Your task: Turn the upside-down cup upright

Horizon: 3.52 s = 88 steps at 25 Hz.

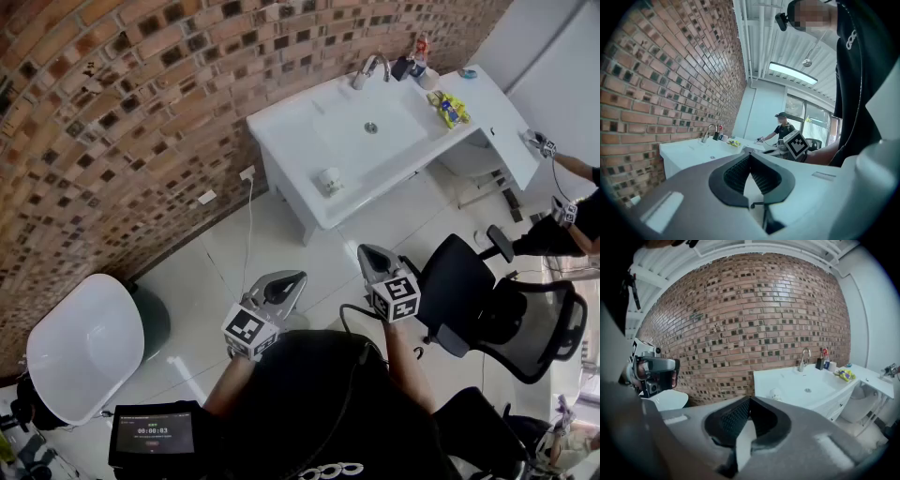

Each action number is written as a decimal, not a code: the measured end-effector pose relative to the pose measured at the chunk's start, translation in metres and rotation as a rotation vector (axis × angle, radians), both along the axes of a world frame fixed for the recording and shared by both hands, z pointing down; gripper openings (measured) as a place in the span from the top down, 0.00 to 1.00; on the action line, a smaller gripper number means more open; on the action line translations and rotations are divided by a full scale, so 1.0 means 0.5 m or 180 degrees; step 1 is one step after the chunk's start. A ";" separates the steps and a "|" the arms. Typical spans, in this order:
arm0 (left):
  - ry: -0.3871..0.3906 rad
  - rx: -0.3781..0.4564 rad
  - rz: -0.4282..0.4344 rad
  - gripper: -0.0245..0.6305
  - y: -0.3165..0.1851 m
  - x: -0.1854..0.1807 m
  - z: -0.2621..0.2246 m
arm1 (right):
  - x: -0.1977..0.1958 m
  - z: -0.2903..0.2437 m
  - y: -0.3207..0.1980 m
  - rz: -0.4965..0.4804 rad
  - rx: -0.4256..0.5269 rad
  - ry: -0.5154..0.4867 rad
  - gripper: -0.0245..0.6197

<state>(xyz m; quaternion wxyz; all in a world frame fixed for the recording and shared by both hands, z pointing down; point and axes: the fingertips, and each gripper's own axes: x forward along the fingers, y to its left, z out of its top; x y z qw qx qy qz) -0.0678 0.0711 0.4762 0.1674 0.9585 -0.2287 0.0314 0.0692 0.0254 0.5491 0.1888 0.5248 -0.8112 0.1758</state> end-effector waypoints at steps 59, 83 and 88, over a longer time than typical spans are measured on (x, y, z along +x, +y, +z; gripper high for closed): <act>-0.0543 -0.0373 -0.0341 0.94 -0.412 0.231 0.118 | 0.085 0.436 -0.441 -0.1496 -0.0831 0.1170 0.81; -0.0432 -0.0320 -0.0393 0.94 -0.415 0.193 0.106 | 0.120 0.354 -0.458 -0.1522 -0.0670 0.1930 0.97; -0.0352 -0.0274 -0.0367 0.94 -0.422 0.186 0.100 | 0.143 0.345 -0.463 -0.1806 -0.0753 0.2487 0.97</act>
